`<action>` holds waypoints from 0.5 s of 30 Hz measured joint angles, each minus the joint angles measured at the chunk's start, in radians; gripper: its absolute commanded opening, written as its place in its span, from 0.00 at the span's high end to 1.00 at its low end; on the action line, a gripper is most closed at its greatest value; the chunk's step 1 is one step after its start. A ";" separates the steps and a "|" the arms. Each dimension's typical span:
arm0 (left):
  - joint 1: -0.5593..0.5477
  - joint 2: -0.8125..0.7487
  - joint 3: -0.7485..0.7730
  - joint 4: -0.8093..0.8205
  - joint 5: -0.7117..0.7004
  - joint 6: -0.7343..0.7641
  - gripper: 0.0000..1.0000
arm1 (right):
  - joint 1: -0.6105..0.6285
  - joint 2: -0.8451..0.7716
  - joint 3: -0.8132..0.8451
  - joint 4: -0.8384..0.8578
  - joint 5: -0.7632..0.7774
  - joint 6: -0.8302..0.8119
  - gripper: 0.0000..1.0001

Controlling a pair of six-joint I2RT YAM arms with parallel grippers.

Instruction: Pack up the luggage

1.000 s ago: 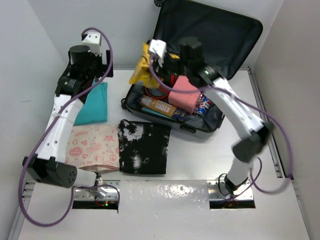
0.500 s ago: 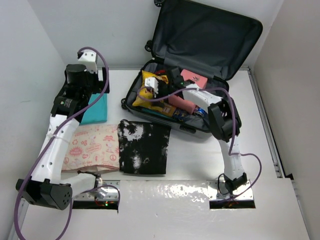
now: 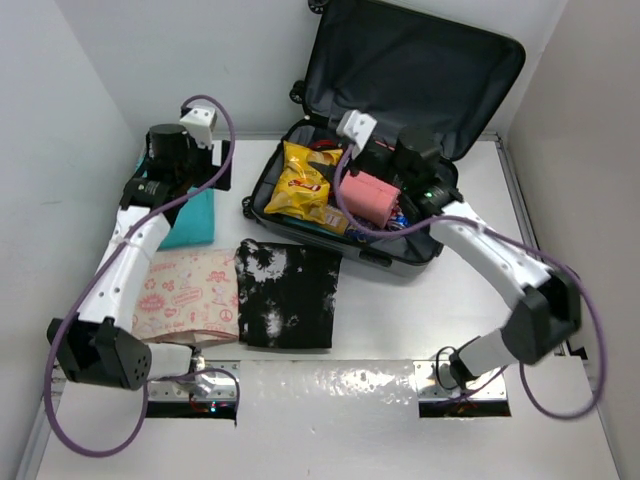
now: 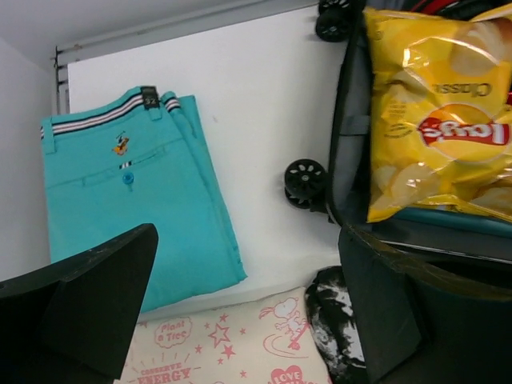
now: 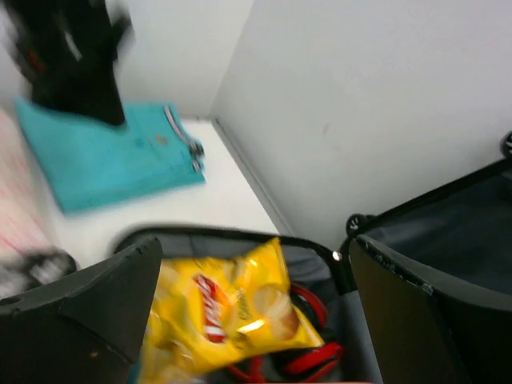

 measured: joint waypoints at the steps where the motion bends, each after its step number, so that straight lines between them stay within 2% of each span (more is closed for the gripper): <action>1: 0.015 0.018 0.013 -0.007 0.008 0.004 0.07 | 0.018 -0.047 0.002 -0.026 0.049 0.052 0.01; 5: 0.085 0.070 0.069 -0.076 0.039 0.041 0.21 | 0.158 -0.142 0.008 -0.172 0.296 0.162 0.01; 8: 0.114 0.086 0.083 -0.156 0.094 0.097 0.28 | 0.331 -0.164 -0.097 -0.285 0.475 0.336 0.05; 11: 0.110 0.077 0.059 -0.226 0.159 0.125 0.26 | 0.407 -0.165 -0.269 -0.378 0.572 0.597 0.13; 15: 0.107 -0.026 -0.122 -0.229 0.180 0.124 0.22 | 0.459 -0.114 -0.454 -0.472 0.669 0.862 0.13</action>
